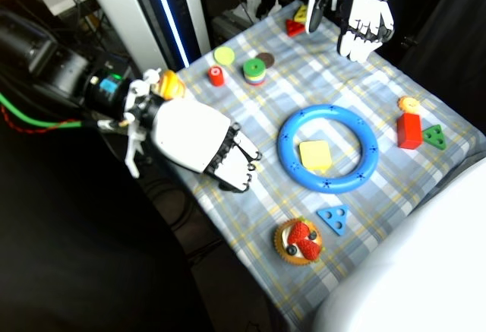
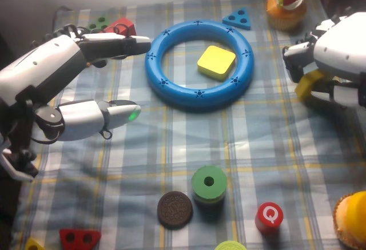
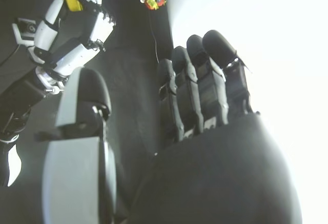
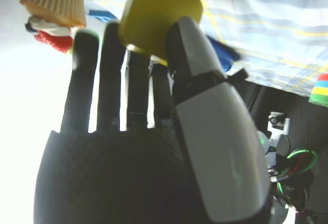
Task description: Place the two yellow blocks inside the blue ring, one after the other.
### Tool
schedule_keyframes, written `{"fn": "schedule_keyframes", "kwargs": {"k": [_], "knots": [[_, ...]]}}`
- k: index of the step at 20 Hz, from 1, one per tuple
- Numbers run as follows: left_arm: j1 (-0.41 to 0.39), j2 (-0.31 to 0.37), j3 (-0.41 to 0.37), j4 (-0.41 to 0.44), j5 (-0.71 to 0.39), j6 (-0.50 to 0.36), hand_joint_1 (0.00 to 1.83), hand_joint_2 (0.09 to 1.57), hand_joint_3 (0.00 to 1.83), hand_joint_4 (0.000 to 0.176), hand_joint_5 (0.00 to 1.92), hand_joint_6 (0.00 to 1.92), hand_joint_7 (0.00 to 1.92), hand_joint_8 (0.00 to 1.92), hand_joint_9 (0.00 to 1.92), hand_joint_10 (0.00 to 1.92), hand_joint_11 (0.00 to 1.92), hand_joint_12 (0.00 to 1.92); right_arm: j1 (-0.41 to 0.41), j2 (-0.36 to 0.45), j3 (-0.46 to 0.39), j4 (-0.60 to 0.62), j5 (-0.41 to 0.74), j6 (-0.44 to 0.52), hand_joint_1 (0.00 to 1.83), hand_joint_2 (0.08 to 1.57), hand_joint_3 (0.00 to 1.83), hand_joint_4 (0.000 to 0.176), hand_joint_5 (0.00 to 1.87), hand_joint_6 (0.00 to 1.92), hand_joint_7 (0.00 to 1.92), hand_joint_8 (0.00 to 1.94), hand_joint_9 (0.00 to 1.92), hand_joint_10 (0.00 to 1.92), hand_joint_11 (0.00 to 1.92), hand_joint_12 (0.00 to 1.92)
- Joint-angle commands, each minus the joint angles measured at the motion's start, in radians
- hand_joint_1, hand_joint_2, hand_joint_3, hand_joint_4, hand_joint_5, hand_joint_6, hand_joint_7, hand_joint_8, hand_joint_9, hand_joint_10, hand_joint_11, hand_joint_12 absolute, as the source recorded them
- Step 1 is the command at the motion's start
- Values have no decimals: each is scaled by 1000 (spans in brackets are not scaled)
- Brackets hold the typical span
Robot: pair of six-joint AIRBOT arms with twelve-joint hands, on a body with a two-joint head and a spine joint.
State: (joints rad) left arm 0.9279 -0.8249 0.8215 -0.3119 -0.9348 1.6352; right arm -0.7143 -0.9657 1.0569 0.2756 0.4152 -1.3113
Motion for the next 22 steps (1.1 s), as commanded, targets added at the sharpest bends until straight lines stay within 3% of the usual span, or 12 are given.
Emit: {"fn": "schedule_keyframes", "kwargs": {"k": [1, 3, 5, 9, 13, 14, 16, 17, 19, 20, 21, 22], "knots": [[-5, 7, -2, 17, -138, -9, 1013, 1139, 1, 0, 491, 1, 452, 1, 303, 399, 0, 1476, 24, 6, -6, -23, 130, -4, 1156, 1287, 0, 0, 606, 1388, 769, 1547, 542, 1785, 393, 1921], [5, 12, -8, 15, -149, -10, 1019, 1140, 1, 0, 496, 3, 451, 1, 296, 387, 0, 1443, 59, 10, -15, -52, 141, -4, 1163, 1282, 0, 0, 632, 1341, 761, 1569, 527, 1744, 284, 1921], [24, 15, -15, 8, -172, -19, 943, 1161, 1, 0, 495, 1, 454, 1, 285, 447, 0, 1515, 111, -11, 0, -82, 140, -4, 1152, 1306, 3, 0, 563, 1414, 744, 1603, 512, 1756, 323, 1921], [42, 15, -15, 0, -184, -32, 980, 1156, 0, 0, 507, 7, 459, 3, 266, 575, 0, 1566, 207, -120, 84, -105, 71, -4, 1156, 1295, 1, 0, 570, 1424, 769, 1543, 509, 1682, 313, 1921], [41, 4, -8, -12, -185, -34, 1007, 1145, 0, 0, 506, 1, 451, 0, 283, 443, 0, 1500, 249, -240, 179, -104, 12, -4, 1271, 1290, 1, 0, 608, 1377, 722, 1517, 542, 1716, 171, 1907], [41, 1, -5, -13, -185, -35, 1008, 1145, 0, 0, 509, 2, 455, 1, 293, 430, 0, 1521, 260, -275, 204, -104, -11, -4, 1166, 1286, 0, 0, 633, 1365, 727, 1552, 490, 1583, 202, 1870], [41, -9, 2, -17, -185, -38, 991, 1150, 1, 0, 516, 4, 439, 0, 276, 399, 0, 1485, 271, -316, 242, -103, -44, -4, 1167, 1258, 0, 0, 682, 1291, 779, 1489, 500, 1481, 198, 1804], [41, -15, 7, -19, -184, -41, 1001, 1149, 0, 0, 526, 6, 438, 1, 285, 398, 0, 1522, 273, -341, 268, -98, -63, -4, 1164, 1244, 0, 0, 682, 1317, 818, 1377, 571, 1192, 215, 1594], [41, -18, 10, -20, -185, -46, 1018, 1148, 0, 0, 543, 12, 447, 4, 288, 398, 0, 1521, 274, -346, 272, -96, -66, -4, 1191, 1250, 0, 0, 599, 1393, 859, 1333, 579, 1070, 203, 1532], [41, -18, 10, -21, -186, -47, 1018, 1152, 0, 0, 549, 14, 450, 4, 292, 399, 0, 1526, 275, -345, 271, -95, -66, -4, 1277, 1234, 0, 0, 466, 855, 763, 1370, 510, 948, 129, 1491], [41, -18, 10, -23, -188, -48, 999, 1157, 3, 0, 557, 15, 452, 5, 292, 397, 0, 1529, 275, -345, 270, -94, -66, -4, 1010, 1223, 0, 0, 297, 489, 444, 617, 327, 667, 25, 1332], [42, -18, 10, -25, -189, -48, 1001, 1155, 1, 0, 564, 13, 457, 4, 297, 384, 0, 1504, 278, -345, 268, -93, -65, -4, 810, 1221, 0, 4, 209, 195, 305, 193, 246, 362, 4, 1119]]}}
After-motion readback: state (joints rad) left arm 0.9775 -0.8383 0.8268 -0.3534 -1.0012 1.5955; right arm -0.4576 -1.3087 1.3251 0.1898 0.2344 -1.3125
